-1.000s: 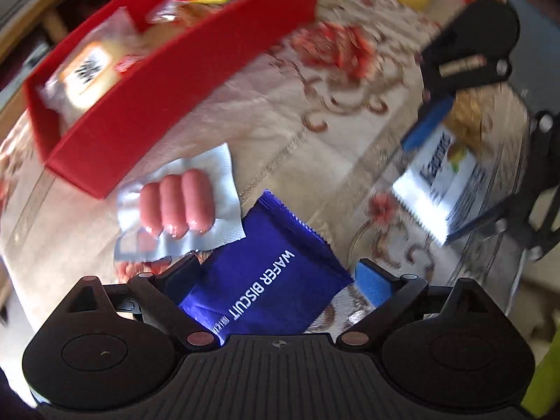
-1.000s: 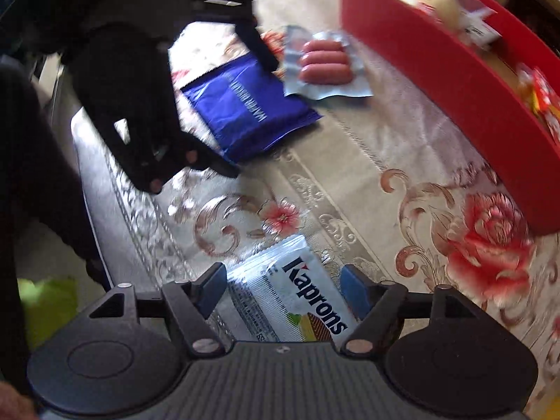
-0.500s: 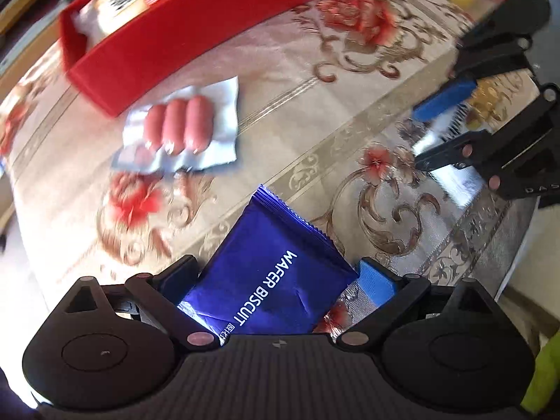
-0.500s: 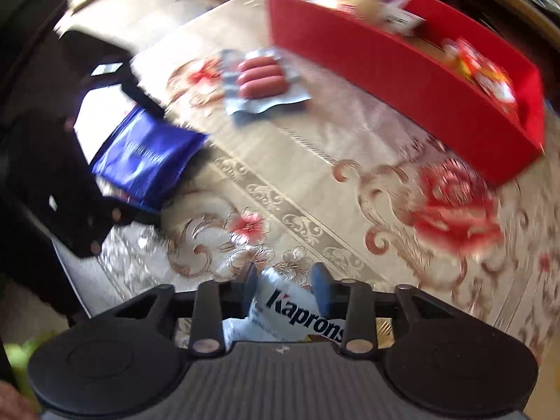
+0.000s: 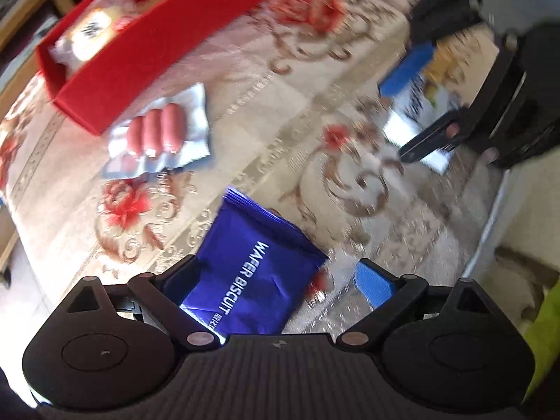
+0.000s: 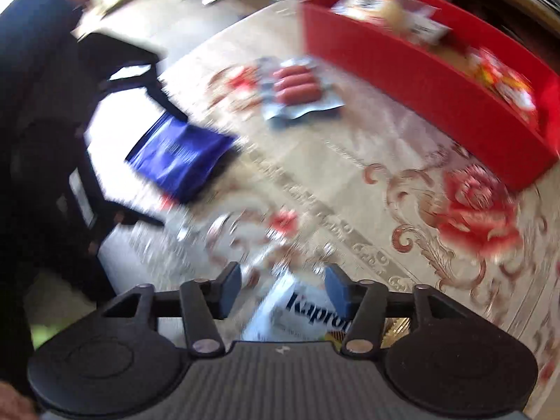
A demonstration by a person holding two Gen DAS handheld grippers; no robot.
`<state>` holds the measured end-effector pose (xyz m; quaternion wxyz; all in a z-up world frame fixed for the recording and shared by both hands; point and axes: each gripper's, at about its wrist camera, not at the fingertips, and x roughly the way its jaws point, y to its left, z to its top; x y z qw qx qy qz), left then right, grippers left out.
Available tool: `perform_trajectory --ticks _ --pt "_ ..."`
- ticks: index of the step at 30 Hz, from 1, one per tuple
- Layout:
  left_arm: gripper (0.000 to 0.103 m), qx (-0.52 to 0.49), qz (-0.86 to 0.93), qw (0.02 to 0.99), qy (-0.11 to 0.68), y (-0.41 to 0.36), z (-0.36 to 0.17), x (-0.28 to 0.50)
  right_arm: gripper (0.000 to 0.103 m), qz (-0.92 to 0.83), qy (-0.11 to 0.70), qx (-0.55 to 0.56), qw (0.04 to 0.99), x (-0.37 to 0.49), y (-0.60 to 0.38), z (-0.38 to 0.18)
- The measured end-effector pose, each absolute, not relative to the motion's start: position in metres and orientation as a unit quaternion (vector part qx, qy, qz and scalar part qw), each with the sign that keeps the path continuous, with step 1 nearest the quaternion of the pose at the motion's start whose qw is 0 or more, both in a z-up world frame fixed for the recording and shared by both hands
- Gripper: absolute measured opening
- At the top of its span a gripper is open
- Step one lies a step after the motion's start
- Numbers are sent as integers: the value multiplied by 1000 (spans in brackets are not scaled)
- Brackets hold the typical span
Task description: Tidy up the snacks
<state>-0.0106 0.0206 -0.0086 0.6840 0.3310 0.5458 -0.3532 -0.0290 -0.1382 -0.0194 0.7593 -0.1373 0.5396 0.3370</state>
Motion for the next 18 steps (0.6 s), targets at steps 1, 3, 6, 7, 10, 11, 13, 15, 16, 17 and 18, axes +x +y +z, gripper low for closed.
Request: perform_trajectory --ticks 1,3,6,7,10,11,13,15,16,17,18 --pt "98 344 -357 678 543 19 -11 -12 62 346 539 -163 750 -31 -137 -17" --pt "98 366 -363 673 530 16 -14 -16 62 361 542 -200 732 -34 -135 -16" --pt "98 369 -367 674 525 14 -18 -12 63 382 540 -244 710 -39 -131 -19" --pt "98 367 -369 673 525 13 -19 -10 63 387 537 -264 701 -40 -128 -22" --pt "98 370 -383 664 525 15 -20 -6 64 406 545 -292 673 -43 -122 -27" --pt "98 376 -388 659 523 16 -20 -5 64 411 550 -297 664 -43 -122 -28" --pt "97 384 -397 651 521 17 -20 -3 64 421 553 -306 650 -45 -122 -27" --pt "97 381 -406 646 523 17 -18 -1 64 424 557 -307 645 -45 -125 -23" --pt "97 379 -411 643 523 17 -18 -1 66 427 560 -304 642 -45 -127 -21" --pt "97 379 -417 639 524 17 -18 0 67 431 565 -304 635 -46 -128 -21" --pt "98 383 -420 635 523 16 -19 -2 68 434 565 -309 630 -47 -128 -22"
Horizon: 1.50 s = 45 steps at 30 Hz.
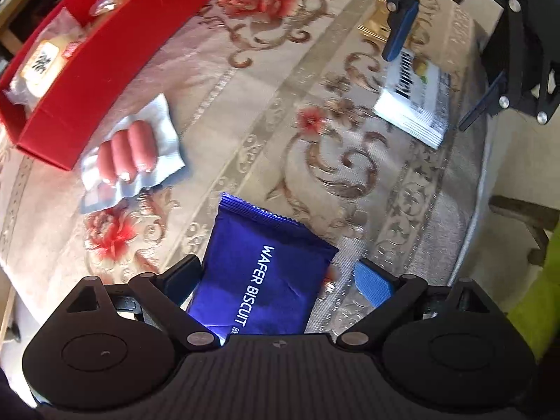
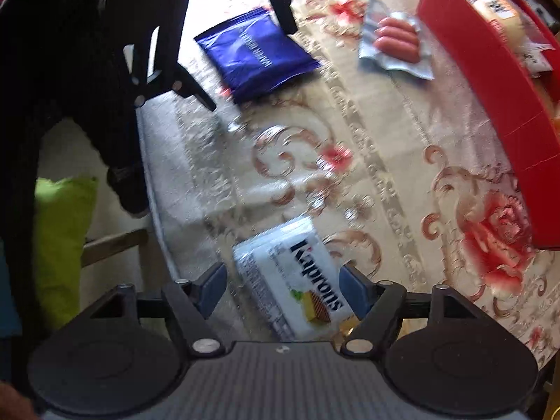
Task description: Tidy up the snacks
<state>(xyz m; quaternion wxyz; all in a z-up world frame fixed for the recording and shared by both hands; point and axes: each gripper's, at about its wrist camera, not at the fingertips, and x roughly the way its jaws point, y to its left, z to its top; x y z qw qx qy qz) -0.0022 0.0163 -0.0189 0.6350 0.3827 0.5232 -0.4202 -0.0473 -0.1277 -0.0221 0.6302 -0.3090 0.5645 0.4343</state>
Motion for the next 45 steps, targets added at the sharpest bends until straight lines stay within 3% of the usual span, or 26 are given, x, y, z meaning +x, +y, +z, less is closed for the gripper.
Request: perform_trajectory --ticks 5,7,12,14,17,26,30,35,38,43,45 --pt "100 376 -416 636 530 15 -24 -1 69 411 560 -324 643 -46 -119 -41" --pt "101 378 -416 637 527 18 -27 2 77 404 557 -320 651 -49 -118 -46" --pt "103 374 -404 643 532 18 -30 3 77 361 571 -248 694 -46 -128 -46" --pt "103 358 -388 655 541 22 -31 4 68 335 573 -225 713 -41 -129 -42" --pt "98 329 -361 678 549 37 -23 -3 58 307 564 -216 735 -44 -130 -39" --pt "77 250 -281 731 569 35 -16 -19 57 273 535 -98 794 -45 -135 -27" --pt "74 211 -239 762 563 28 -15 -25 56 255 522 -59 812 -36 -142 -20" --pt "77 172 -207 787 555 29 -16 -27 56 242 507 -37 827 -34 -150 -11" --pt "102 176 -226 775 564 23 -22 -26 56 243 501 -34 830 -35 -149 -9" --pt "99 173 -196 784 563 17 -22 -26 56 241 491 -32 836 -38 -150 -3" --pt "86 169 -190 789 559 16 -17 -29 56 239 486 -26 840 -40 -153 0"
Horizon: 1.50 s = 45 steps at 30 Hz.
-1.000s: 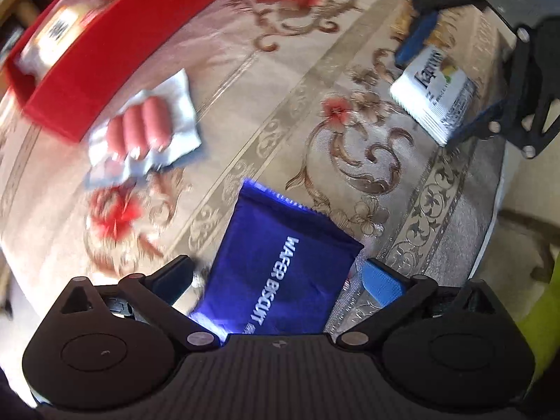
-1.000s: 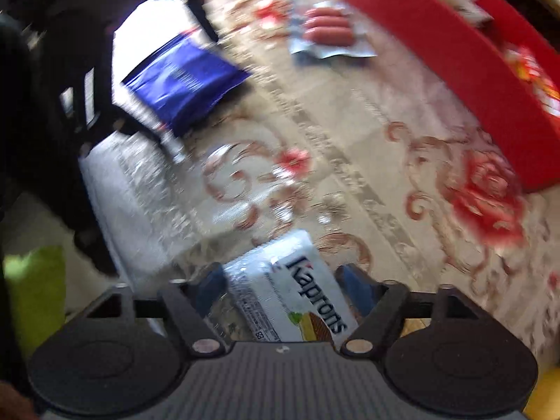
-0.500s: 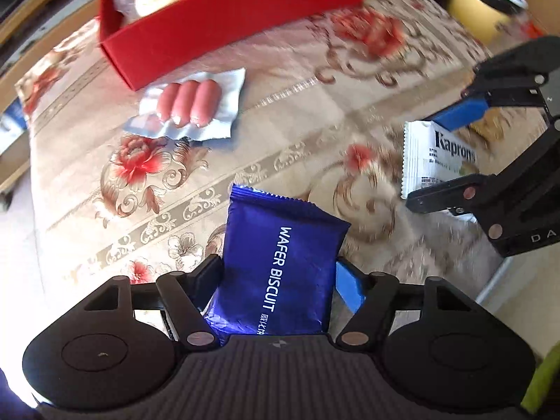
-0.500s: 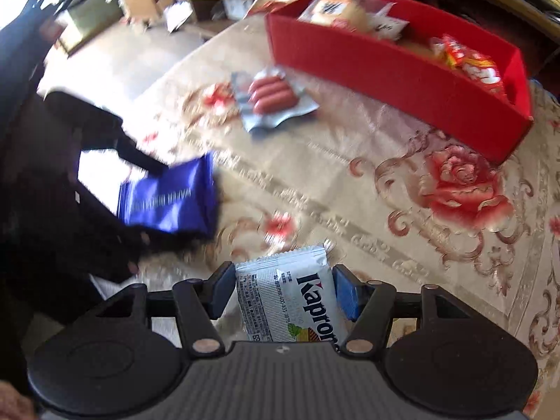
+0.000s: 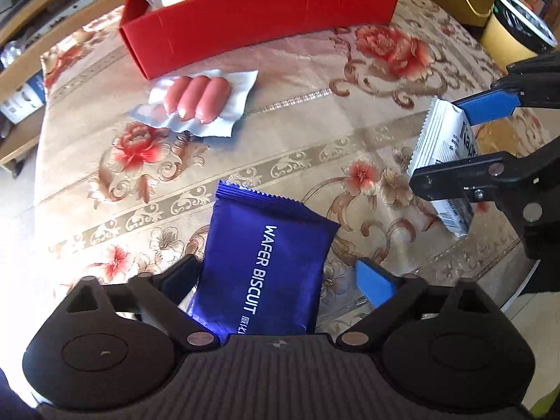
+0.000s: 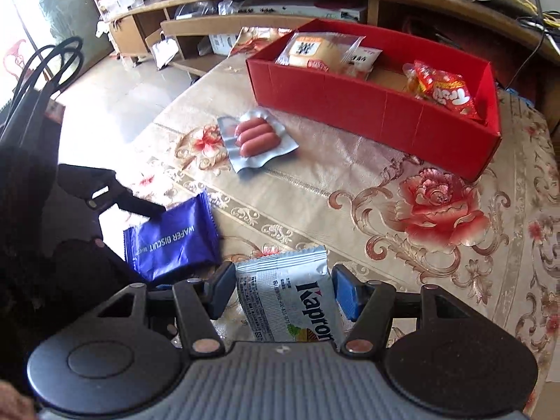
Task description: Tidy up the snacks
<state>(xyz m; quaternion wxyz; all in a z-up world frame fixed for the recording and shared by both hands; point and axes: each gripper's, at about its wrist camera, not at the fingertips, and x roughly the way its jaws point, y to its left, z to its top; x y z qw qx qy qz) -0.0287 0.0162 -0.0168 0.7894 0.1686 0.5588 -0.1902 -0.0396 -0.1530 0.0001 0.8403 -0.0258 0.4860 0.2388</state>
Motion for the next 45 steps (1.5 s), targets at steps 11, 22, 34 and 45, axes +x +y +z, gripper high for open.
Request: perform_trajectory --ticks 11,22,34,45 --pt "69 121 -189 811 540 6 10 -30 56 219 466 -8 857 -36 -161 11" --pt "70 35 -183 849 495 -6 48 14 55 170 440 55 880 -4 -191 31" --pt "70 -3 -166 875 454 -16 68 76 55 134 408 102 897 58 -210 51" --pt "70 -4 -143 888 436 -33 69 136 53 110 399 134 900 121 -225 48"
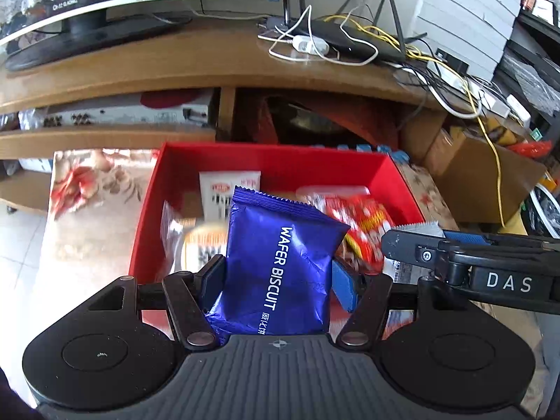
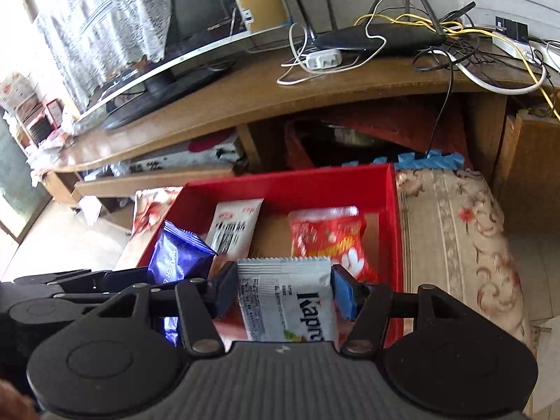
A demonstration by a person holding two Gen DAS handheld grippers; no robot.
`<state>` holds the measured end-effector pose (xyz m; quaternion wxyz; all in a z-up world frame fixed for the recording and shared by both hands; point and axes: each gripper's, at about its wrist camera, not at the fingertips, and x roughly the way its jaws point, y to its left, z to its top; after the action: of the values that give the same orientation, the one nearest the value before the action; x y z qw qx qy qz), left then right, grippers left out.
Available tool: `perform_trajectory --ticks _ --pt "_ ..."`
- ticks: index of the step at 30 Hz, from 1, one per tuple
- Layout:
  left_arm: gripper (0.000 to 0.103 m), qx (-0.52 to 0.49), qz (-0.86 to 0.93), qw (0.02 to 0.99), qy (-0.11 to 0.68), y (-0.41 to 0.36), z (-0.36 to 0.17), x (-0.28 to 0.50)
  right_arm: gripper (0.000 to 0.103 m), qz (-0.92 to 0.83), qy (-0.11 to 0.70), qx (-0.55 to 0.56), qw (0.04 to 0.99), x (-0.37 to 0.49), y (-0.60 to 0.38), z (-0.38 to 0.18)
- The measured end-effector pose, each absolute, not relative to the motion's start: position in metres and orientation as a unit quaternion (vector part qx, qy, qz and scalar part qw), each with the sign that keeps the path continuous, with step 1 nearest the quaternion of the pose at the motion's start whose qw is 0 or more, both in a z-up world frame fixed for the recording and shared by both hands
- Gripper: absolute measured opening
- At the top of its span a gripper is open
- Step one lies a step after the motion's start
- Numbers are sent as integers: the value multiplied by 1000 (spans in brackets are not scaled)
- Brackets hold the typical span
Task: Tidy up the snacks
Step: 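Lower wafer biscuit and Kaprons pack into the red box and open both grippers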
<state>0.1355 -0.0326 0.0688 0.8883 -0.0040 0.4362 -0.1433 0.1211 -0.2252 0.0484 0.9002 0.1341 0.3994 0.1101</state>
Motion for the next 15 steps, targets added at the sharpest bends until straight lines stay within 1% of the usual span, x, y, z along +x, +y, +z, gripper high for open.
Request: perform_trajectory --ticks 15 --pt "69 -2 -107 893 436 -43 54 187 52 99 406 152 896 181 -231 27"
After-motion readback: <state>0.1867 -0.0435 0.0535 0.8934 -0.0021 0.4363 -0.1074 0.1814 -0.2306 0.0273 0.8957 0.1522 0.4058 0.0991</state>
